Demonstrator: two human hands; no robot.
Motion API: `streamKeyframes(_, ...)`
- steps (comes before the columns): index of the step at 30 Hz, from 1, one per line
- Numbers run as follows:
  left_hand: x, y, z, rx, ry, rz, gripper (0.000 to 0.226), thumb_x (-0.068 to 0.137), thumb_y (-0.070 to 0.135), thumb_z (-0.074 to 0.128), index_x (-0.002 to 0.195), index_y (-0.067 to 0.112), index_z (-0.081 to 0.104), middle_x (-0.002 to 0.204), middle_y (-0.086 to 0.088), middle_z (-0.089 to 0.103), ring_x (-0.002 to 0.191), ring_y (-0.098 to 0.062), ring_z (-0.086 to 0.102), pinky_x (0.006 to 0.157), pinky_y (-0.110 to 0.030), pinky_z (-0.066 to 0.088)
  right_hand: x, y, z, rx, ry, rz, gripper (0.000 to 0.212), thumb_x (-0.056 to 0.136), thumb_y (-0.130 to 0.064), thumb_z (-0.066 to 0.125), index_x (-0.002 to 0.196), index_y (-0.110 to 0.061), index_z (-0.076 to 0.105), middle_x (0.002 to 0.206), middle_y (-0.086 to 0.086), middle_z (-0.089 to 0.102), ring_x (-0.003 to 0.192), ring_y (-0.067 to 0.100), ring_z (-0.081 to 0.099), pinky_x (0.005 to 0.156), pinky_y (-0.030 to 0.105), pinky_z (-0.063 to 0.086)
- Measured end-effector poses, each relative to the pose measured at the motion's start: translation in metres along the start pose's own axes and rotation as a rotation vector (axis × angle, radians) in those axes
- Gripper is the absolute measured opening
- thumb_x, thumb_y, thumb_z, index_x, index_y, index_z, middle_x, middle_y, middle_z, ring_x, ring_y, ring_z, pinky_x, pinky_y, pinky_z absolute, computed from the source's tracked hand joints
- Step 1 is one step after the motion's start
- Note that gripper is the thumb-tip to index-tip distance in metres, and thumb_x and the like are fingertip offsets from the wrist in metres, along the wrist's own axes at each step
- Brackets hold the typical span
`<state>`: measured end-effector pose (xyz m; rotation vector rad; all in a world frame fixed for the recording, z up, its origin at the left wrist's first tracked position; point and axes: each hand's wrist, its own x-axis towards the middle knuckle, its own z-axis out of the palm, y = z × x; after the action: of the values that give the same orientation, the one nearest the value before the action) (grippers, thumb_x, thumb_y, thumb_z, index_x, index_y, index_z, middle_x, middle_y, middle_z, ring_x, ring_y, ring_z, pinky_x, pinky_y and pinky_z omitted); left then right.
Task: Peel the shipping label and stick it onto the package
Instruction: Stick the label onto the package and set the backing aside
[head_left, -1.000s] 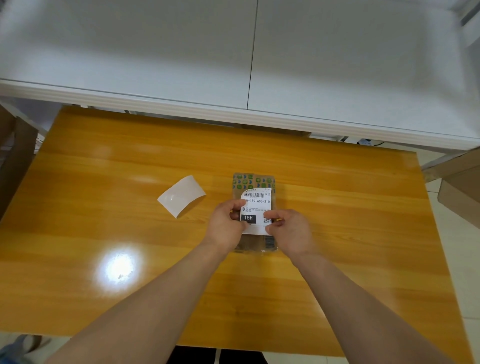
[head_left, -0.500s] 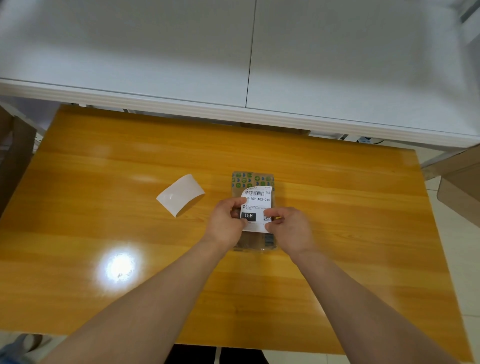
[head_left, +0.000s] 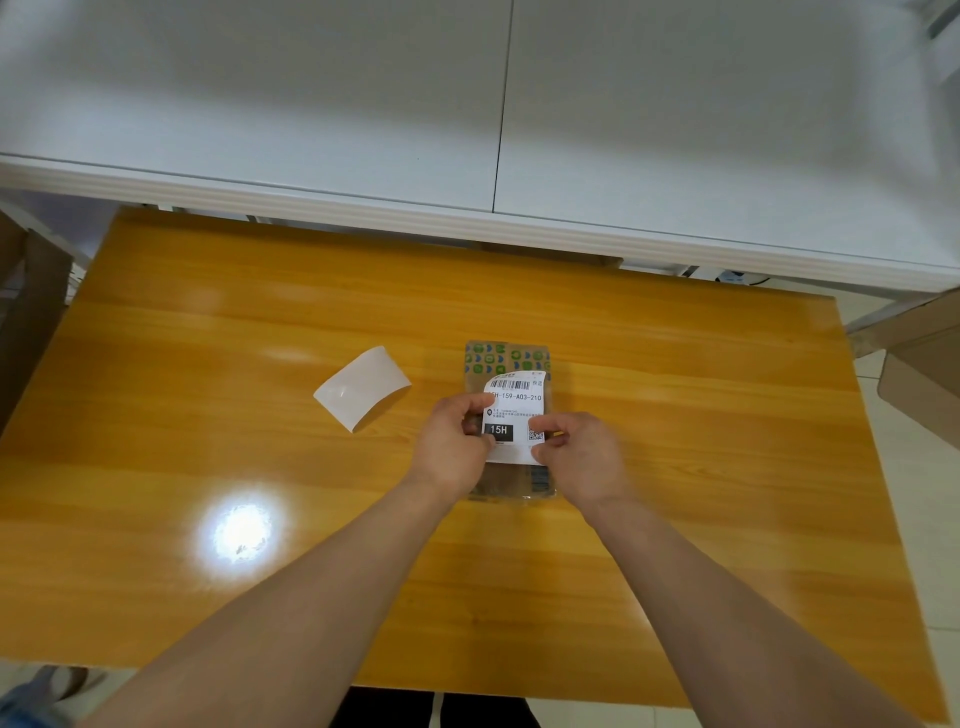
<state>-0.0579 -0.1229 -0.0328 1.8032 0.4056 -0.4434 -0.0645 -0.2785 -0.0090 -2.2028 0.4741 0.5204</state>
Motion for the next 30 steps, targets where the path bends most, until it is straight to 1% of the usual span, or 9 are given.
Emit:
streamKeyframes(6, 0.0021, -0.0029, 0.0008, 0.004, 0.007, 0.010, 0.048, 0.086, -0.008, 0.060, 0.126, 0.020, 0.059, 0.119, -0.004, 0.061, 0.085, -0.005, 0.057, 0.086, -0.026, 0.055, -0.0002, -0.0013, -0.0005, -0.017, 0.003, -0.007, 0.033, 0.089, 0.000, 0.065, 0.118, -0.015, 0.070, 0.084, -0.009, 0.059, 0.067, 0.002, 0.055, 0.054, 0.014, 0.042)
streamKeyframes(10, 0.0026, -0.0043, 0.0008, 0.020, 0.006, 0.022, 0.048, 0.087, -0.007, 0.061, 0.126, 0.020, 0.059, 0.120, -0.003, 0.059, 0.085, -0.004, 0.057, 0.087, -0.026, 0.054, 0.0002, -0.0021, -0.0004, -0.035, 0.002, -0.010, 0.033, 0.088, 0.000, 0.064, 0.118, -0.014, 0.070, 0.092, -0.001, 0.063, 0.071, 0.009, 0.057, 0.061, 0.021, 0.046)
streamKeyframes(16, 0.0034, -0.0048, 0.0010, 0.079, 0.013, 0.057, 0.049, 0.087, -0.008, 0.061, 0.126, 0.021, 0.060, 0.123, -0.001, 0.056, 0.085, -0.004, 0.057, 0.089, -0.028, 0.055, 0.0006, -0.0020, 0.0002, -0.036, 0.006, -0.010, 0.033, 0.088, -0.001, 0.065, 0.118, -0.014, 0.070, 0.093, -0.003, 0.062, 0.073, 0.009, 0.057, 0.067, 0.026, 0.047)
streamKeyframes(19, 0.0033, -0.0039, 0.0013, 0.124, 0.018, 0.078, 0.050, 0.086, -0.009, 0.060, 0.127, 0.019, 0.060, 0.123, -0.001, 0.053, 0.084, -0.002, 0.055, 0.090, -0.028, 0.054, 0.0005, -0.0022, 0.0002, -0.048, 0.013, -0.011, 0.033, 0.088, -0.001, 0.065, 0.117, -0.015, 0.070, 0.092, -0.002, 0.063, 0.075, 0.012, 0.059, 0.070, 0.030, 0.052)
streamKeyframes(21, 0.0034, -0.0035, 0.0016, 0.144, 0.019, 0.089, 0.050, 0.086, -0.010, 0.059, 0.127, 0.019, 0.060, 0.123, -0.001, 0.053, 0.082, -0.001, 0.054, 0.089, -0.025, 0.053, 0.0009, -0.0020, -0.0001, -0.064, 0.014, -0.018, 0.033, 0.088, -0.001, 0.064, 0.117, -0.015, 0.071, 0.092, -0.002, 0.062, 0.075, 0.011, 0.059, 0.068, 0.027, 0.052)
streamKeyframes(23, 0.0034, -0.0033, 0.0018, 0.153, 0.020, 0.096, 0.050, 0.086, -0.010, 0.058, 0.127, 0.018, 0.060, 0.123, -0.001, 0.052, 0.081, -0.001, 0.054, 0.087, -0.023, 0.052, 0.0017, -0.0018, -0.0004, -0.081, 0.010, -0.031, 0.033, 0.088, 0.000, 0.064, 0.118, -0.014, 0.070, 0.092, -0.003, 0.060, 0.071, 0.006, 0.056, 0.060, 0.018, 0.046)
streamKeyframes(24, 0.0034, -0.0032, 0.0017, 0.157, 0.021, 0.097, 0.051, 0.086, -0.010, 0.057, 0.128, 0.018, 0.060, 0.122, -0.001, 0.052, 0.080, -0.001, 0.053, 0.086, -0.022, 0.051, 0.0018, -0.0021, -0.0003, -0.091, 0.009, -0.037, 0.033, 0.088, 0.000, 0.064, 0.118, -0.014, 0.070, 0.093, -0.004, 0.059, 0.071, 0.005, 0.055, 0.059, 0.017, 0.043)
streamKeyframes(27, 0.0031, -0.0022, 0.0019, 0.162, 0.024, 0.098, 0.051, 0.086, -0.010, 0.056, 0.128, 0.018, 0.059, 0.122, 0.000, 0.052, 0.081, -0.001, 0.053, 0.082, -0.018, 0.050, 0.0016, -0.0022, 0.0003, -0.098, 0.015, -0.039, 0.033, 0.088, 0.000, 0.064, 0.118, -0.014, 0.071, 0.098, -0.001, 0.061, 0.079, 0.010, 0.057, 0.067, 0.021, 0.044)
streamKeyframes(30, 0.0022, -0.0012, 0.0023, 0.174, 0.022, 0.101, 0.050, 0.087, -0.010, 0.055, 0.129, 0.018, 0.059, 0.119, 0.002, 0.050, 0.080, 0.000, 0.053, 0.079, -0.016, 0.047, 0.0020, -0.0014, 0.0005, -0.086, 0.015, -0.033, 0.033, 0.088, 0.000, 0.064, 0.118, -0.013, 0.070, 0.092, -0.003, 0.060, 0.074, 0.008, 0.056, 0.062, 0.019, 0.044)
